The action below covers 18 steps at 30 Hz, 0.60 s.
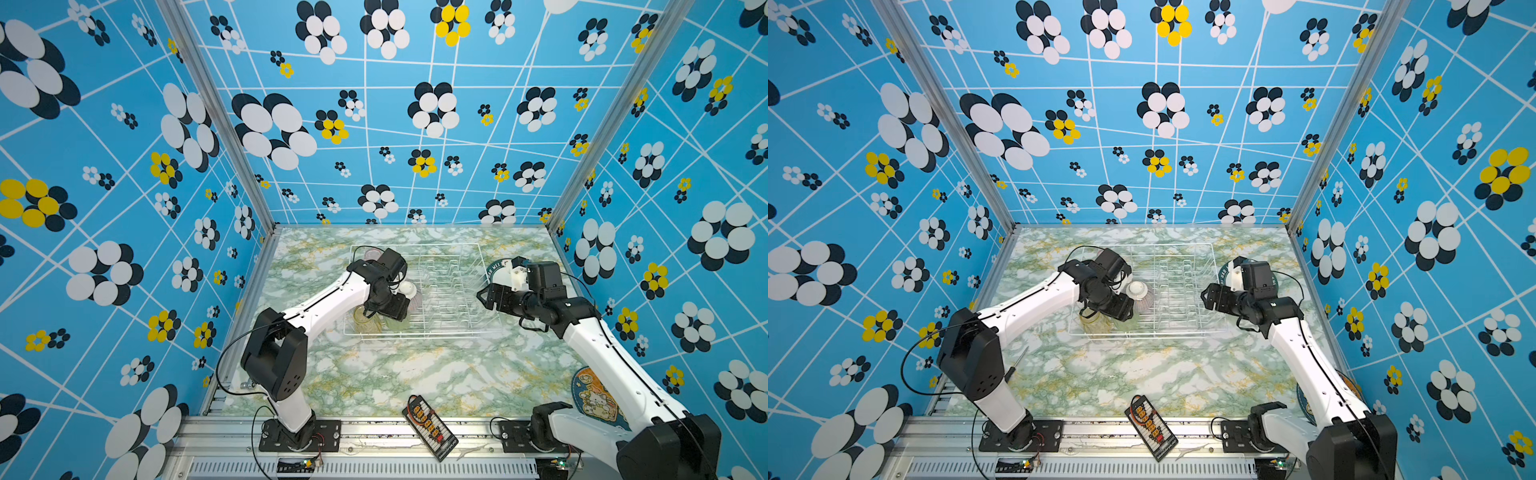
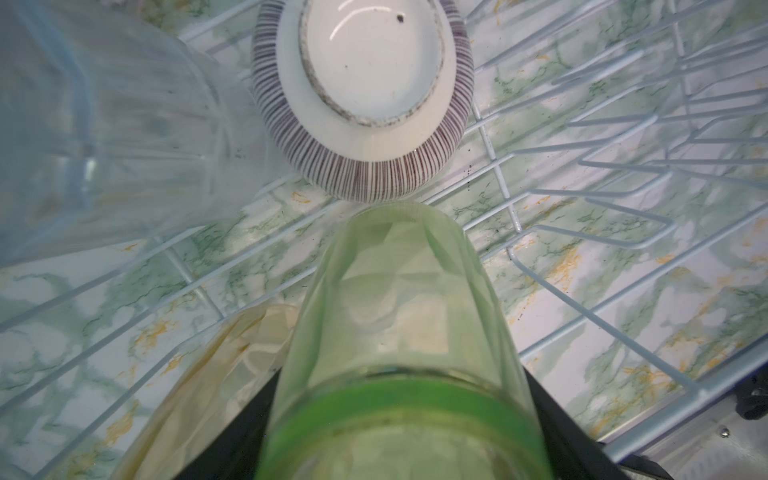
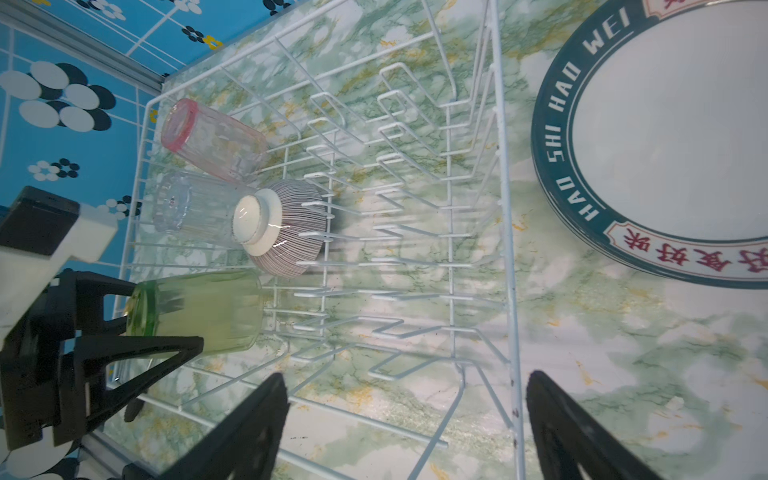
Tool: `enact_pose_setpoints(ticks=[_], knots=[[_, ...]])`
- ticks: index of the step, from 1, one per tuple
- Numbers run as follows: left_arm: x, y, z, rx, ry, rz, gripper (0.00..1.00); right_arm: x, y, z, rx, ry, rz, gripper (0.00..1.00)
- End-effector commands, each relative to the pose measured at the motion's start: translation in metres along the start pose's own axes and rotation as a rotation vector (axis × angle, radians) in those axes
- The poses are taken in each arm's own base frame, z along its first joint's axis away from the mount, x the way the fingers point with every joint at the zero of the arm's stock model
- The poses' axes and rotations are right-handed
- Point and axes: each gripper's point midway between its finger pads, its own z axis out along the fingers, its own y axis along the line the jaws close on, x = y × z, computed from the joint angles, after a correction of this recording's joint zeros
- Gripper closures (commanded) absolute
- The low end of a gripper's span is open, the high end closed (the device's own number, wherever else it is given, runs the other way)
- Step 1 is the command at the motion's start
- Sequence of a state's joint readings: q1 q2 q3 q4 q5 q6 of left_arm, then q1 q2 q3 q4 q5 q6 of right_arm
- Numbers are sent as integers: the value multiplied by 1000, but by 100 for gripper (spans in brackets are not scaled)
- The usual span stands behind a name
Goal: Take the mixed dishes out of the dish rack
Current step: 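Lift the green glass out of the rack with left gripper while right approaches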
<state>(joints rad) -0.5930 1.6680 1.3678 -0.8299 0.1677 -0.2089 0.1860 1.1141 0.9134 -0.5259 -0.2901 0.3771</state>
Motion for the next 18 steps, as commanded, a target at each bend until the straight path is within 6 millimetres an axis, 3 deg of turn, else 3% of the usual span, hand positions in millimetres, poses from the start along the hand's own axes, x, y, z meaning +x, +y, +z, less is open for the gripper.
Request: enact_pose_setpoints(ticks=[1, 10, 18], knots=[[-5, -15, -30, 136, -81, 4, 60, 3, 32, -8, -181, -8, 3, 14], [-29, -56, -87, 507, -260, -20, 59, 14, 99, -32, -585, -9, 21, 48], [-52, -97, -115, 843, -344, -4, 59, 14, 143, -58, -840, -61, 18, 51]])
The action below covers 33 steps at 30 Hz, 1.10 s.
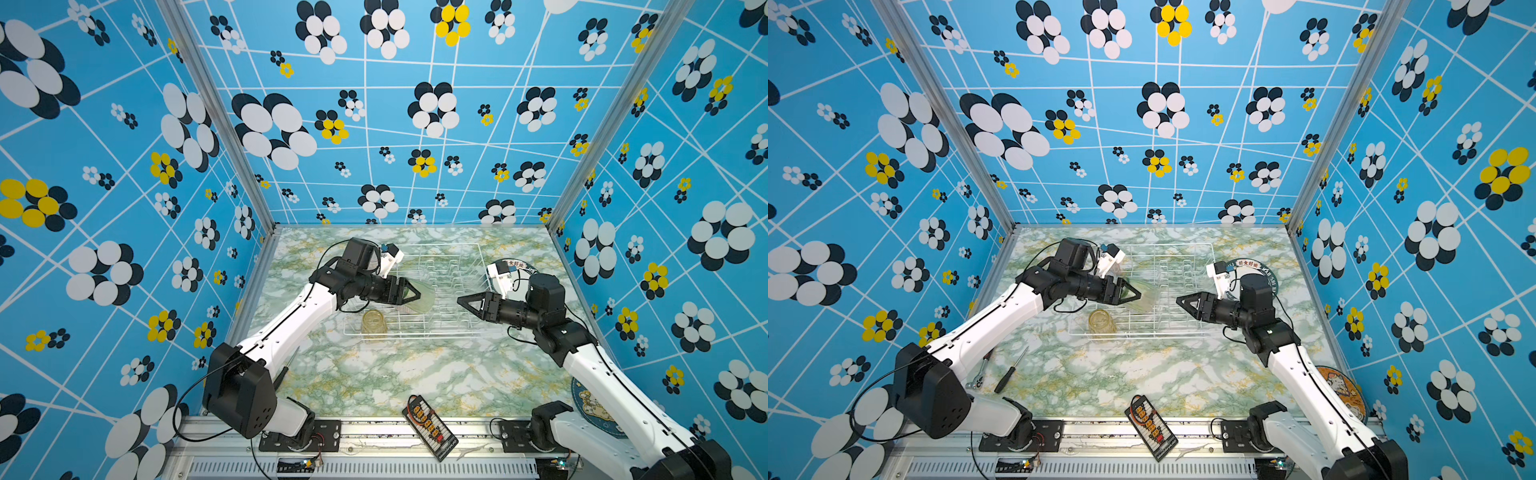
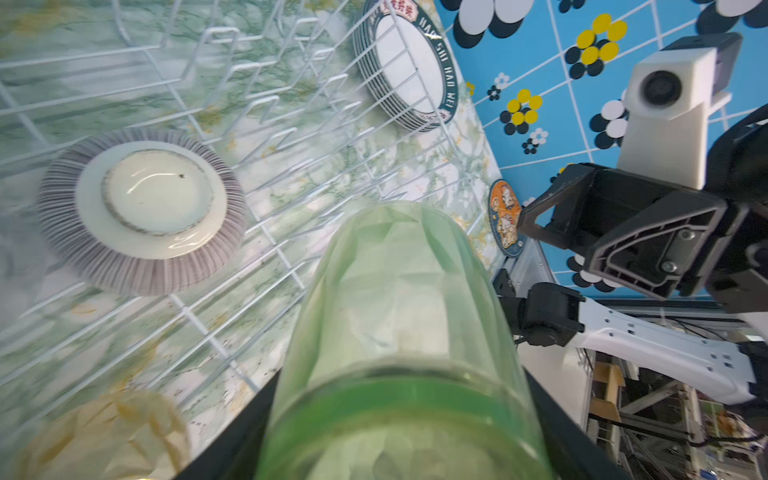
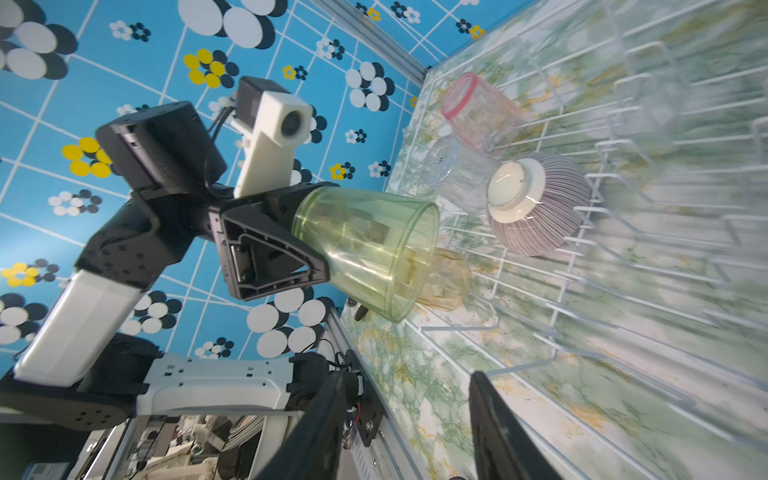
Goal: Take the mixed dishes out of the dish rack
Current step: 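Lift the green glass out of the rack with left gripper while right approaches, then grasp the green glass with the right gripper from the left gripper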
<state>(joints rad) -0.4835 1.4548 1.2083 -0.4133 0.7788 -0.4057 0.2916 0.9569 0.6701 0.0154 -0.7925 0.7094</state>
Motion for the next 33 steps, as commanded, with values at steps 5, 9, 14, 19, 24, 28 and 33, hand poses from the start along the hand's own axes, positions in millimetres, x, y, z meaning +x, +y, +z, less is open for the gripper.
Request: enact_pose_setpoints(ticks=[5, 9, 14, 19, 24, 28, 33], knots=[[-23, -51, -5, 300, -56, 36, 59, -12, 42, -2, -181, -46, -35, 58], [-25, -57, -2, 358, -53, 23, 59, -14, 51, -1, -221, -55, -42, 59], [-27, -61, 6, 407, -45, 11, 59, -19, 65, -3, -271, -77, -58, 59], [-29, -70, 15, 468, -34, 10, 59, -23, 69, 0, -286, -86, -64, 61], [-30, -78, 25, 516, -16, 6, 60, -28, 73, 3, -308, -97, -63, 68], [-29, -79, 31, 535, -6, 0, 60, -33, 73, 5, -309, -118, -62, 84], [-28, -78, 33, 537, -2, -4, 60, -37, 71, 6, -297, -135, -56, 100]])
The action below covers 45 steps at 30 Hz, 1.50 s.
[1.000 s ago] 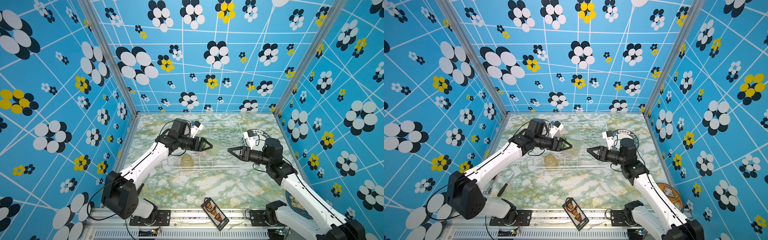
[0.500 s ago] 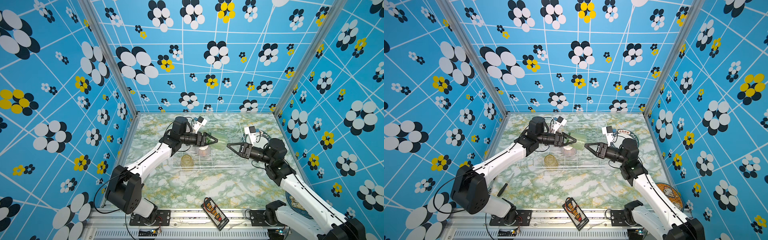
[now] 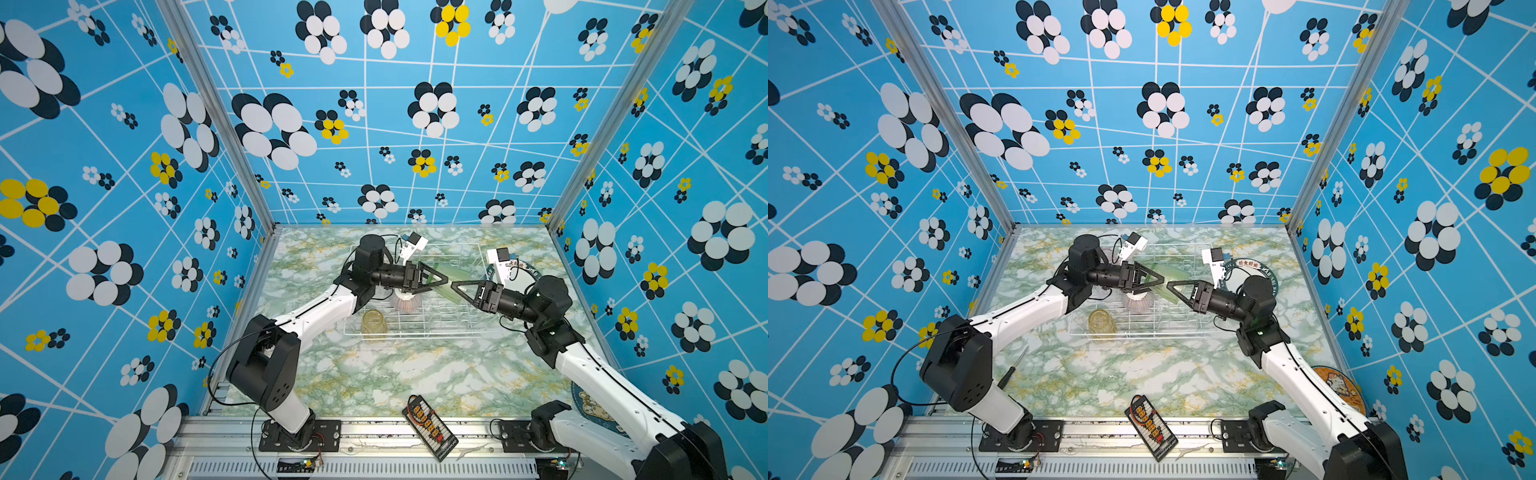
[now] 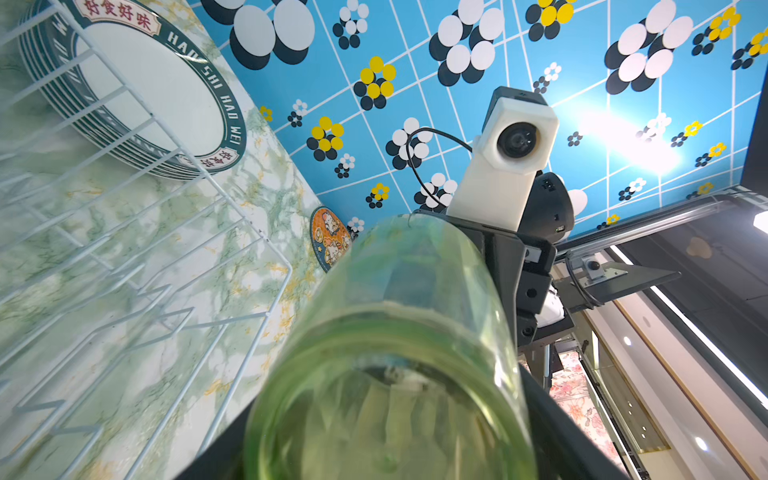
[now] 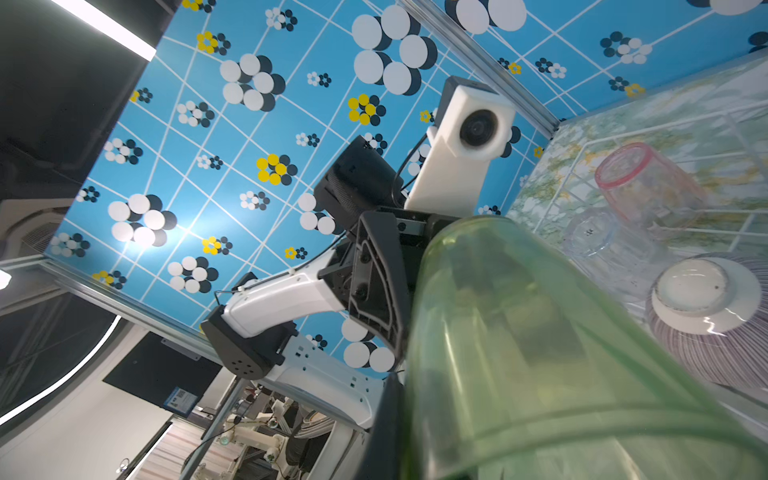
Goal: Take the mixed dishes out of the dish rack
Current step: 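Grasp the green glass with the right gripper from the left gripper, then carry the green glass forward with right gripper while left lowers to yellow glass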
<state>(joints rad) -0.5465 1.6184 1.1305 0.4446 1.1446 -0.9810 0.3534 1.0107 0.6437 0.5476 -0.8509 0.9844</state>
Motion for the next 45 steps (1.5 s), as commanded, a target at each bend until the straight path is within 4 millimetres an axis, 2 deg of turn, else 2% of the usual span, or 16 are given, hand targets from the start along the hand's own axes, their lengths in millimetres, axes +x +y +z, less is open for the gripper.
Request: enact_pose_setpoints(ticks=[1, 3, 7, 13, 14, 17, 21, 24, 27, 29, 32, 36, 40, 43, 45], knots=[[2, 1, 4, 12, 0, 34, 59, -5, -2, 2, 14, -29, 6, 100], [3, 2, 4, 9, 1, 31, 58, -6, -3, 1, 27, -34, 5, 100], [5, 6, 1, -36, -1, 36, 42, -6, -5, 1, 46, -28, 5, 100], [5, 9, -7, -106, -11, 43, 28, -3, 0, -3, 66, -7, -16, 100], [6, 10, -9, -122, -9, 51, 24, -2, 1, -4, 74, -1, -20, 100], [11, 7, -14, -161, 2, 90, 1, 2, 3, -7, 91, 25, -29, 100], [13, -10, -19, -136, -10, 164, 1, 6, 6, -9, 101, 51, -32, 100], [13, -8, -28, -201, -34, 182, 1, 10, 6, -15, 150, 71, -45, 100], [17, 11, -51, -464, -43, 234, 0, 14, 0, -33, 313, 105, -92, 100], [19, 27, -80, -727, -59, 278, 1, 18, -5, -49, 439, 140, -122, 100], [22, 40, -130, -1073, -77, 322, 1, 23, -8, -73, 587, 186, -142, 100], [33, 48, -175, -1318, -68, 320, 1, 38, -11, -97, 739, 270, -157, 100], [50, 62, -196, -1442, -16, 273, 0, 69, -24, -125, 918, 411, -168, 100], [61, 73, -203, -1485, 21, 233, 1, 90, -41, -148, 1064, 503, -149, 100], [66, 78, -203, -1485, 37, 214, 1, 103, -50, -155, 1108, 542, -122, 100]])
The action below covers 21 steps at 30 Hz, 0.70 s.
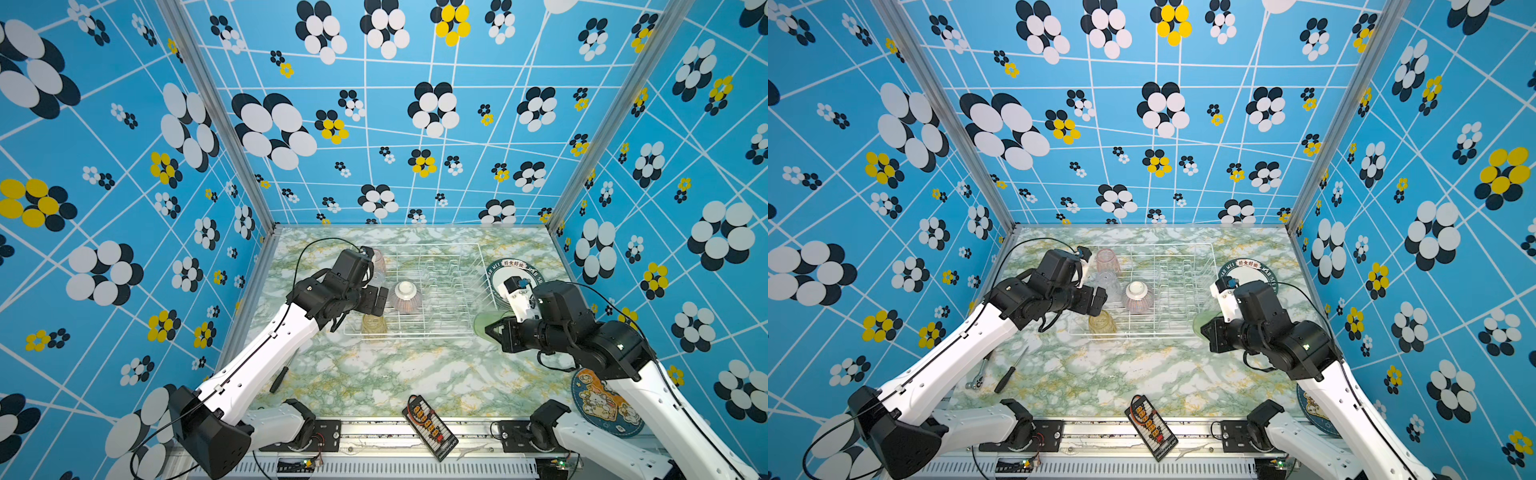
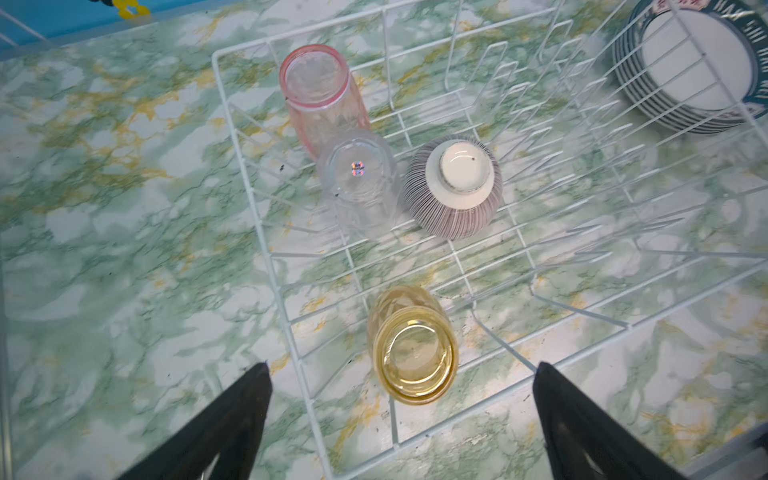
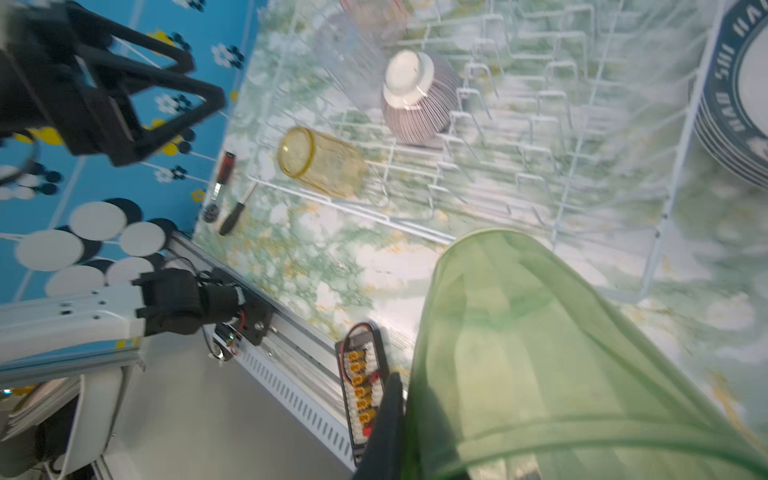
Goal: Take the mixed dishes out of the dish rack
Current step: 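Carry the green glass forward with right gripper while left lowers to yellow glass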
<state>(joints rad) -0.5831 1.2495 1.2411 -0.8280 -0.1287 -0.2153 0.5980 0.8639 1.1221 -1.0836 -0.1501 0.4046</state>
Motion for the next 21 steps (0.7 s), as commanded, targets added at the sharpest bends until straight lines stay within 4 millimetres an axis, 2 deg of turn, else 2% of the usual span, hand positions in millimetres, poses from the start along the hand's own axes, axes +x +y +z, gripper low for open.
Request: enact_pose_setpoints(ticks=[1, 10, 21], knots=[[23, 16, 9, -87, 89, 26, 1, 39, -39, 7, 207, 134, 19, 100], [35, 6, 32, 1, 154, -15, 1, 73, -60, 57, 281, 278, 74, 100], [45, 5, 45, 25, 209, -27, 1, 80, -64, 96, 309, 376, 68, 100]])
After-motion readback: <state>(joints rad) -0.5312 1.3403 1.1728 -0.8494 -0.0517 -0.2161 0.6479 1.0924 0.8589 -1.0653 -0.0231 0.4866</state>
